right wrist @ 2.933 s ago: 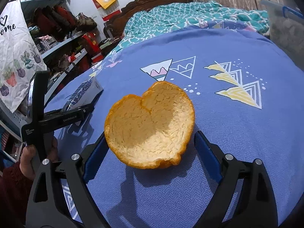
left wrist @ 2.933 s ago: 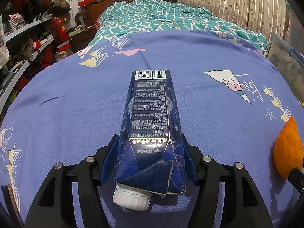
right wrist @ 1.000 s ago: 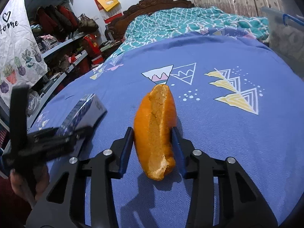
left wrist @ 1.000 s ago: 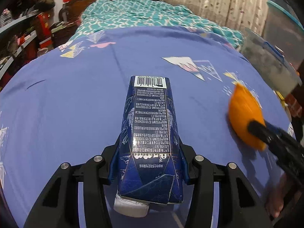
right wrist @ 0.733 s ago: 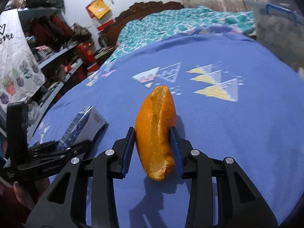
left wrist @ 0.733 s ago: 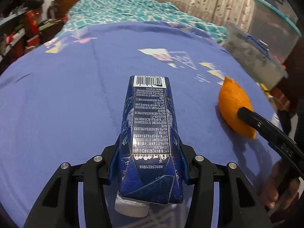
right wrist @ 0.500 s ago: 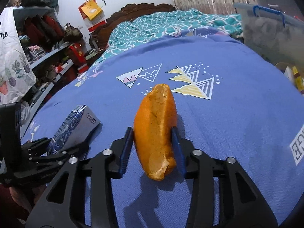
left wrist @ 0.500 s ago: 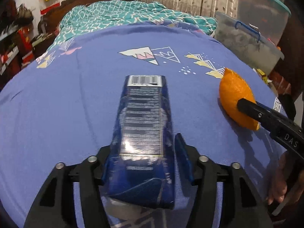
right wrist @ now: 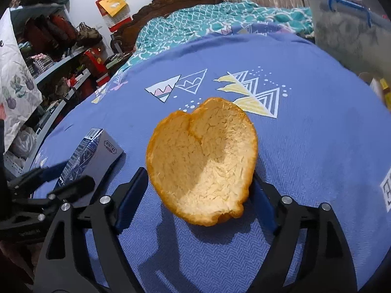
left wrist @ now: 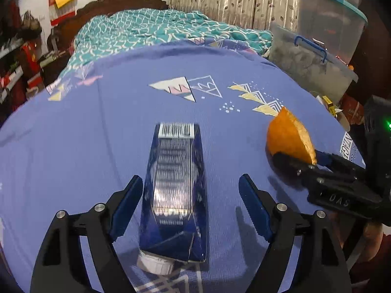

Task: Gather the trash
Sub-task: 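Lift the milk carton with the left tool while the right lifts the peel, then carry the carton and peel to the beige bin and release both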

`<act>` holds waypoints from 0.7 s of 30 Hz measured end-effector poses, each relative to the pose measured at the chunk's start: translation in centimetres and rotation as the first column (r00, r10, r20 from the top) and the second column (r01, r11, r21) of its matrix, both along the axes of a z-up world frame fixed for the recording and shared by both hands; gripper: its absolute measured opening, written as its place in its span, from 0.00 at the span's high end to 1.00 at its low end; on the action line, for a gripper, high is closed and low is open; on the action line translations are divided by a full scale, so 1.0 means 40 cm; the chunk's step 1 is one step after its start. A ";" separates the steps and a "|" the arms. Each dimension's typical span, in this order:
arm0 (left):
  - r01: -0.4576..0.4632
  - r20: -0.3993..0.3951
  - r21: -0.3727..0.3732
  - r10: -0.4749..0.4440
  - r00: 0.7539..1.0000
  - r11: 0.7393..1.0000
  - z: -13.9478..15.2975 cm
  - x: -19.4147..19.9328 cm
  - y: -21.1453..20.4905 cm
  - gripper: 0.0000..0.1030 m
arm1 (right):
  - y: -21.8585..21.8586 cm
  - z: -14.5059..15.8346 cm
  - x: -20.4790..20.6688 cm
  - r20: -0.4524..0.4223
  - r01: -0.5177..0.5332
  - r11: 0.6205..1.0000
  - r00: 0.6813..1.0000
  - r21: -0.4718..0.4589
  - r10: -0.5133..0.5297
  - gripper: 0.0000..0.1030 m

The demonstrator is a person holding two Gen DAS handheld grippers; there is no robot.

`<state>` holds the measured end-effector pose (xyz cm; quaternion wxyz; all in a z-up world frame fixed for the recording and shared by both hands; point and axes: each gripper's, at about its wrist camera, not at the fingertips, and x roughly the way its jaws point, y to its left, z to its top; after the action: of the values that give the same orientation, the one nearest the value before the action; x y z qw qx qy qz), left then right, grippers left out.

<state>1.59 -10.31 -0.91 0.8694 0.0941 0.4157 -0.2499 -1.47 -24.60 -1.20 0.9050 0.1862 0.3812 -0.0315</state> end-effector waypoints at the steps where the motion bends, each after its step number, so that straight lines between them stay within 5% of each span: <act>1: -0.003 -0.003 0.006 0.003 1.000 1.000 -0.001 0.005 -0.003 0.25 | 0.001 -0.001 0.002 -0.004 -0.004 1.000 1.000 0.000 0.004 0.22; 4: -0.011 -0.030 0.019 0.012 0.999 1.000 -0.016 0.018 -0.006 0.25 | 0.005 -0.004 0.007 -0.010 -0.015 1.000 1.000 0.000 0.015 0.22; 8: -0.009 -0.047 0.045 0.011 0.999 0.999 -0.039 0.022 -0.014 0.26 | 0.009 -0.001 0.006 0.002 -0.021 1.000 1.000 -0.013 0.021 0.46; 11: -0.015 -0.057 0.088 0.020 0.998 0.996 -0.063 0.030 -0.015 0.53 | 0.021 0.011 -0.005 0.028 -0.038 0.998 0.999 -0.042 0.040 0.56; 16: 0.006 -0.126 0.030 -0.002 0.992 1.000 -0.053 0.052 -0.020 0.56 | -0.032 0.024 -0.040 0.077 0.027 0.999 0.997 0.031 -0.029 0.59; 21: 0.125 -0.137 -0.021 -0.126 0.983 0.992 -0.019 0.044 -0.136 0.56 | -0.174 0.034 -0.098 0.099 0.141 0.982 0.983 0.123 -0.153 0.59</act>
<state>3.33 -15.75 -1.68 0.8218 0.0974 0.4664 -0.3125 -5.41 -31.58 0.18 0.9072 0.2672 0.3182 -0.0662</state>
